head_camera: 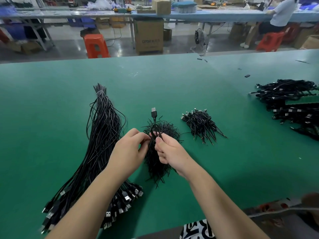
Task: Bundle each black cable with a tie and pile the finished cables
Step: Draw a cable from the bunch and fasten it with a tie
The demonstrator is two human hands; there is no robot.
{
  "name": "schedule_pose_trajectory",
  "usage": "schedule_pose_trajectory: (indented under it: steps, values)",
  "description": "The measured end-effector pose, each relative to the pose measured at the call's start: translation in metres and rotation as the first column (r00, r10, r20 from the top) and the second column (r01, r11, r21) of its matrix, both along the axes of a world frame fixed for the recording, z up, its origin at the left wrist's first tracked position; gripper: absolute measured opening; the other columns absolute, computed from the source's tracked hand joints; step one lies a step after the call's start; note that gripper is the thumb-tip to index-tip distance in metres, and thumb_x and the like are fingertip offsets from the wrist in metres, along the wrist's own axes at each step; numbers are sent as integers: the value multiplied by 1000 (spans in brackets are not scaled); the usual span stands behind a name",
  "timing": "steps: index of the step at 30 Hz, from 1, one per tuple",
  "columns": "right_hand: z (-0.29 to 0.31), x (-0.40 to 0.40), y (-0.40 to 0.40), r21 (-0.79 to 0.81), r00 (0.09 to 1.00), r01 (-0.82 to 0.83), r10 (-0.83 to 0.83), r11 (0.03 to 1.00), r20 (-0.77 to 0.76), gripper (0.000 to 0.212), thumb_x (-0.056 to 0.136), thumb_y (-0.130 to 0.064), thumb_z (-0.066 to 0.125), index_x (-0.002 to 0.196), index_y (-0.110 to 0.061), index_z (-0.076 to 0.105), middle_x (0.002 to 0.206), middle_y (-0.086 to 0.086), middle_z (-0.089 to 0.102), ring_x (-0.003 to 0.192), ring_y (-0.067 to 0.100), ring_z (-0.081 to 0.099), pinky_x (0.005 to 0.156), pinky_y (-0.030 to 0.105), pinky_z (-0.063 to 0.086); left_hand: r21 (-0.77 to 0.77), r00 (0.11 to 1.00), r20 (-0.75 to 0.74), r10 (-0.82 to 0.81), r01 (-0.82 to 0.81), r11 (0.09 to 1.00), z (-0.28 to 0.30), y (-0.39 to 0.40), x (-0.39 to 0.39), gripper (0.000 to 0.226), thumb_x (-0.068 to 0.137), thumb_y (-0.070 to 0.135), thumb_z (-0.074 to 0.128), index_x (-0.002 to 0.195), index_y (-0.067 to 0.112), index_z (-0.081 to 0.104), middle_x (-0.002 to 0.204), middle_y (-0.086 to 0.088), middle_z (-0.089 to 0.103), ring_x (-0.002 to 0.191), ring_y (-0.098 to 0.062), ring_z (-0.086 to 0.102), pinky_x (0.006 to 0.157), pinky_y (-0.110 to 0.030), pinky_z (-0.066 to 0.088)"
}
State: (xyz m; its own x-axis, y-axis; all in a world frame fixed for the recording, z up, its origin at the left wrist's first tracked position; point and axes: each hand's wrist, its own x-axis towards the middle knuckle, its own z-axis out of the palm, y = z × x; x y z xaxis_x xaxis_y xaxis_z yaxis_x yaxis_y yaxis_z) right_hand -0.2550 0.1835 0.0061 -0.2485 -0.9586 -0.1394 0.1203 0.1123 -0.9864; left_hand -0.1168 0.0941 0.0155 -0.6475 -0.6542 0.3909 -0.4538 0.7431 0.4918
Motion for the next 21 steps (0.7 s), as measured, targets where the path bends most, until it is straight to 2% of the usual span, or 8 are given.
schedule_pose_trajectory:
  steps: [2, 4, 9, 12, 15, 18, 21]
  values:
    - [2, 2, 2, -18, 999, -36, 36, 999, 27, 21, 111, -22, 37, 94, -16, 49, 65, -11, 34, 53, 6, 23, 55, 31, 14, 3, 1000, -4, -8, 8, 1000, 0, 0, -2, 10, 93, 19, 67, 101, 19, 74, 88, 11, 55, 70, -11, 54, 65, -30, 49]
    - [1, 2, 3, -18, 999, -34, 35, 999, 29, 18, 110, -21, 38, 101, -13, 50, 65, -10, 34, 54, 6, 23, 57, 34, 14, 5, 1000, -11, -16, 16, 1000, -1, 1, -2, 10, 94, 19, 68, 102, 20, 74, 87, 10, 54, 69, -13, 54, 64, -33, 50]
    - [-1, 4, 3, -16, 1000, -9, 10, 1000, 27, 22, 109, -20, 40, 89, -16, 48, 65, -10, 35, 54, 7, 24, 55, 34, 15, -10, 998, -40, -56, 56, 998, -2, 2, -2, 10, 94, 15, 68, 102, 17, 73, 87, 8, 53, 67, -15, 52, 61, -36, 50]
    - [-1, 3, 3, -14, 998, 47, -46, 999, 51, 25, 109, -19, 41, 86, -16, 50, 66, -7, 36, 54, 8, 24, 51, 29, 17, -43, 999, -32, -40, 38, 998, 0, 3, -1, 13, 93, 18, 69, 105, 20, 75, 87, 9, 54, 64, -12, 49, 58, -28, 45]
    - [1, 3, 1, 2, 991, 87, -87, 996, 97, 26, 109, -19, 42, 87, -17, 56, 67, -5, 34, 53, 9, 22, 49, 28, 16, -217, 999, -18, -41, 36, 976, 3, 5, -1, 13, 88, 13, 74, 101, 16, 77, 84, 3, 60, 59, -17, 52, 53, -25, 40]
    - [4, 3, -1, 11, 979, 98, -98, 995, 178, 33, 108, -20, 44, 81, -23, 62, 64, -5, 38, 50, 8, 23, 43, 23, 17, -461, 996, -41, -77, 50, 886, 1, 7, -1, 8, 91, 10, 67, 91, 6, 74, 80, -7, 62, 63, -27, 58, 52, -36, 49]
    - [7, 0, -2, 46, 968, 56, -65, 997, 243, 38, 107, -23, 47, 71, -25, 58, 63, -5, 41, 49, 8, 23, 40, 20, 18, -584, 994, -54, -93, 44, 810, -2, 5, 1, 5, 91, 2, 66, 88, 4, 71, 86, -10, 62, 70, -30, 57, 59, -43, 50]
